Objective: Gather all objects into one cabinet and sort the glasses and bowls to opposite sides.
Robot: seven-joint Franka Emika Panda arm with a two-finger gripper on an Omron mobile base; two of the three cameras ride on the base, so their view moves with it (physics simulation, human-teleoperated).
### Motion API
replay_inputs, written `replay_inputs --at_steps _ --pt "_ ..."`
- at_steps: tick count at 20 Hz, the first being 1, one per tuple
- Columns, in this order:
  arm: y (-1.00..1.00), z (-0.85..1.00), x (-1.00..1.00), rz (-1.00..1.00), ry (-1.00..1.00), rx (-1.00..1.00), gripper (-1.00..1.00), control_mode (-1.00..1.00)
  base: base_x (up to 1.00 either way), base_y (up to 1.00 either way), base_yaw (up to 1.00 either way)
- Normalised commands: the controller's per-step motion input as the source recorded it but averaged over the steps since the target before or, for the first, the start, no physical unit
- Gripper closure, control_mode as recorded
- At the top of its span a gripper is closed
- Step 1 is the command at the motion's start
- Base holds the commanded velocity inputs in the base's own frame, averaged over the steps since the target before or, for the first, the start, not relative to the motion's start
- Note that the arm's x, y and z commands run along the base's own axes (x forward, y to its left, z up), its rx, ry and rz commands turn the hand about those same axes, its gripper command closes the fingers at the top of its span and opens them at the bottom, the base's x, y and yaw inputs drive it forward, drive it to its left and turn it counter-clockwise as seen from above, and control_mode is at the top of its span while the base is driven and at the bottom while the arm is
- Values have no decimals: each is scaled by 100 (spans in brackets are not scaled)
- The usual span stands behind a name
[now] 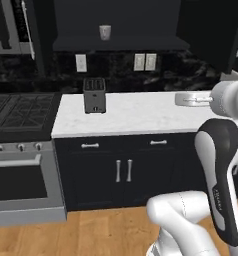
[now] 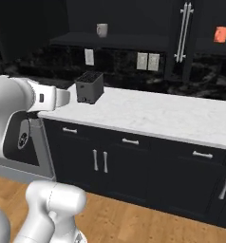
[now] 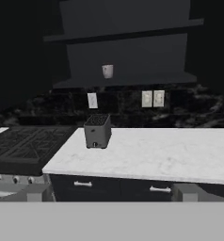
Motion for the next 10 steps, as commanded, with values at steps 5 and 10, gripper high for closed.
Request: replay_inputs --at_steps 5,10 --pt "0 0 0 0 0 0 -100 100 50 23 -30" --pt "0 0 0 0 0 0 -100 100 24 64 -8"
